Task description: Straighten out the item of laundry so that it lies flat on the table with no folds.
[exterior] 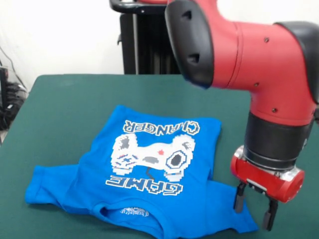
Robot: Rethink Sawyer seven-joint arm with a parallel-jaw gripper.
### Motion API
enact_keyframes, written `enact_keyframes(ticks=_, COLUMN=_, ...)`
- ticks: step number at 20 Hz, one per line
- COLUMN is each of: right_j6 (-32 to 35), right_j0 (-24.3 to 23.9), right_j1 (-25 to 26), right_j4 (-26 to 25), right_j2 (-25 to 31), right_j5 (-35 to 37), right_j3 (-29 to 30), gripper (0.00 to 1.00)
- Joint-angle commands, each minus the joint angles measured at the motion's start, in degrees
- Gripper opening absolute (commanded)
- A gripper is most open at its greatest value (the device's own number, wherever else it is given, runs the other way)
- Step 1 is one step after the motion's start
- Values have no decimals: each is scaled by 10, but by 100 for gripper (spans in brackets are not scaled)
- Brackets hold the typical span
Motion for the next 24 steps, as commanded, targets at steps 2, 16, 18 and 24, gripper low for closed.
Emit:
enact_keyframes(ticks=2, right_j6=-12, right_j0=-6, right_j1=-7, right_j4=23, right_j2=83, right_j5=2, right_j3=116, gripper=100)
enact_keyframes(ticks=16, right_j6=143, right_j0=123, right_j1=62, right_j4=-10, right_j2=-144, right_j5=-5, right_j3=-5, gripper=100)
enact_keyframes(ticks=18, right_j6=133, right_j0=121, right_j1=65, right_j4=-3, right_j2=-143, right_j5=-12, right_j3=-6, gripper=100)
enact_keyframes(ticks=24, right_j6=44, right_j0=73, right_j1=60, right_j4=23, right_j2=-56, right_j5=-41, right_j3=17, gripper=100)
